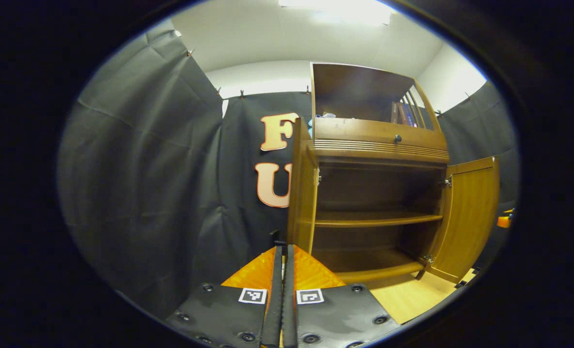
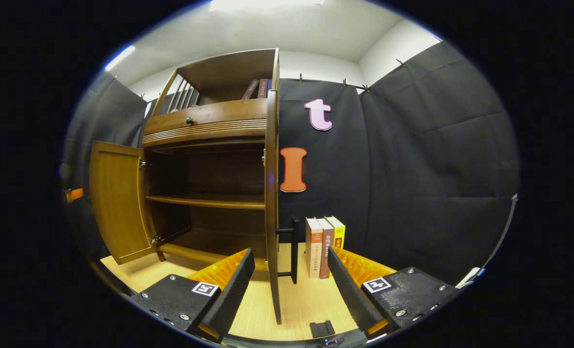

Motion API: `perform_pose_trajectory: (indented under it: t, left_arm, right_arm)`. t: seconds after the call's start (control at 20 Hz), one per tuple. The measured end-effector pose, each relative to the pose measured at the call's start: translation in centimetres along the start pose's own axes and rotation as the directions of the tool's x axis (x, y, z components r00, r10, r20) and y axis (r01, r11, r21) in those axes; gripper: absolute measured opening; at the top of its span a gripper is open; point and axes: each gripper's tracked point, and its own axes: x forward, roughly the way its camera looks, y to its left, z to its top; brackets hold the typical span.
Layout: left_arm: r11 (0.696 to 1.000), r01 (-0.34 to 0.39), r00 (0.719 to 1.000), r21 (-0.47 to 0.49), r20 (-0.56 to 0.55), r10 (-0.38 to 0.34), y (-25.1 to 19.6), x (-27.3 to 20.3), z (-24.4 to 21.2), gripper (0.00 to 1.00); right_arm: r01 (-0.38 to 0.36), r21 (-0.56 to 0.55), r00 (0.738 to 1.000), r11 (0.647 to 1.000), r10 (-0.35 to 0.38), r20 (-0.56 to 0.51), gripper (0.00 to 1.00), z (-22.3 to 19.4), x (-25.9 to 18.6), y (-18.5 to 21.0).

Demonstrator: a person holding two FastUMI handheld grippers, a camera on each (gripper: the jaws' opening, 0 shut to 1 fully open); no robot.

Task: Open the right door of the double-door shoe cabinet with the right hand, and open the left door with the left hand.

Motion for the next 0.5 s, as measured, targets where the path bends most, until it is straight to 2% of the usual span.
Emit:
perform_pose_trajectory:
  t: [0.1,0.15,0.2,0.25,0.3,0.4,0.5]
  left_arm:
    - [0.999,-0.023,1.000,0.023,0.013,0.023,-3.9,-0.5,0.0,0.13]
    - [1.000,-0.009,1.000,0.016,0.019,0.009,-6.3,-0.7,-0.2,0.14]
    - [1.000,0.004,1.000,-0.011,0.026,-0.004,-8.4,-0.8,-0.3,0.23]
    - [0.999,0.023,0.999,-0.036,0.029,-0.022,-10.3,-0.6,-0.6,0.22]
    - [0.999,0.017,1.000,-0.034,0.024,-0.016,-11.5,-0.2,-0.9,0.34]
    - [1.000,0.005,0.999,-0.014,0.041,-0.004,-13.1,0.3,-1.4,0.43]
    - [0.999,0.031,0.998,-0.015,0.059,-0.030,-15.3,0.5,-1.9,0.53]
  right_arm:
    - [-0.006,-0.027,1.000,1.000,0.007,0.009,0.93,-0.1,0.2,-0.1]
    - [-0.017,-0.036,1.000,0.999,0.017,0.010,0.93,0.0,0.3,0.1]
    - [-0.027,-0.038,1.000,0.999,0.027,0.004,0.99,-0.2,0.3,0.2]
    - [-0.038,-0.037,0.999,0.999,0.038,0.002,0.93,-0.4,0.1,0.6]
    - [-0.048,-0.030,0.999,0.998,0.048,0.007,0.93,-0.3,0.1,0.9]
    - [-0.057,-0.019,0.998,0.998,0.057,0.024,0.93,0.0,0.4,1.5]
    - [-0.053,-0.015,0.998,0.998,0.054,0.041,0.93,0.1,0.8,1.5]
